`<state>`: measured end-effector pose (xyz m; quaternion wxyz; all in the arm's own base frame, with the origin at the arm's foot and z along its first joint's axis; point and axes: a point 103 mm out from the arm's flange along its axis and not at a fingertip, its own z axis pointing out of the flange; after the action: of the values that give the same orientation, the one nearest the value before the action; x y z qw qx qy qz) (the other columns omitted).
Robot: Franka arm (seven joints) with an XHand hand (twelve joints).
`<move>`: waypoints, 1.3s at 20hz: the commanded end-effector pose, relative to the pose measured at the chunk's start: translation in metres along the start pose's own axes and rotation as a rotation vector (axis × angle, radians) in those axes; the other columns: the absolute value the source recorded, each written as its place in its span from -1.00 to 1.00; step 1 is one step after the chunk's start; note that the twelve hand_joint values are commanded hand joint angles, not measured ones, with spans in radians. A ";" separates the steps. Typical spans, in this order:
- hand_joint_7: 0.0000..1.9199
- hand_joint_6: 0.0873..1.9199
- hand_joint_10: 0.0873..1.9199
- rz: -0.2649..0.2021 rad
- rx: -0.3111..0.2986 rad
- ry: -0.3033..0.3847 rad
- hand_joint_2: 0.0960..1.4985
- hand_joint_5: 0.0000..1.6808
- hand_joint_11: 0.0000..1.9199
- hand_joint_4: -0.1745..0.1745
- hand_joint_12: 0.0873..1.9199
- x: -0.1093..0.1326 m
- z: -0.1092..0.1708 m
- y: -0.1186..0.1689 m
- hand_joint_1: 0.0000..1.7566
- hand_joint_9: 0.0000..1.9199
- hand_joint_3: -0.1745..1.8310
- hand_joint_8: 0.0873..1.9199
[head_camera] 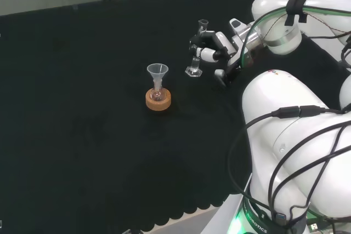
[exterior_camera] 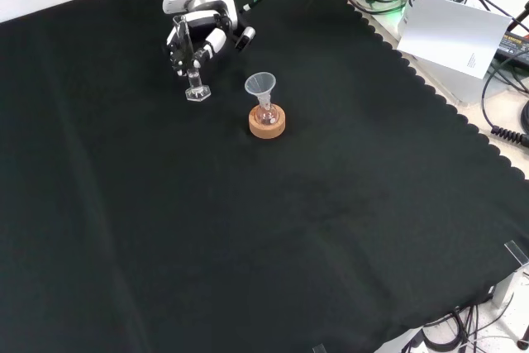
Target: Pick up the graduated cylinder.
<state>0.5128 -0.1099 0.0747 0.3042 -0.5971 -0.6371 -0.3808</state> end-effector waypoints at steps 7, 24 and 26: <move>0.07 -0.04 -0.93 -0.030 0.129 -0.382 0.43 0.19 0.21 -1.00 -0.23 0.034 -0.030 0.002 0.44 0.42 -0.83 -0.05; 0.14 -0.13 -0.99 -0.038 0.269 -0.505 0.39 0.26 0.25 -1.00 -0.27 0.087 -0.052 -0.065 0.45 0.50 -0.83 -0.16; 0.14 -0.14 -0.99 -0.039 0.299 -0.522 0.39 0.26 0.25 -1.00 -0.27 0.094 -0.051 -0.076 0.45 0.50 -0.83 -0.16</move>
<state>0.4574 -0.1110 0.1610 0.2018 -0.6180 -0.7410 -0.1681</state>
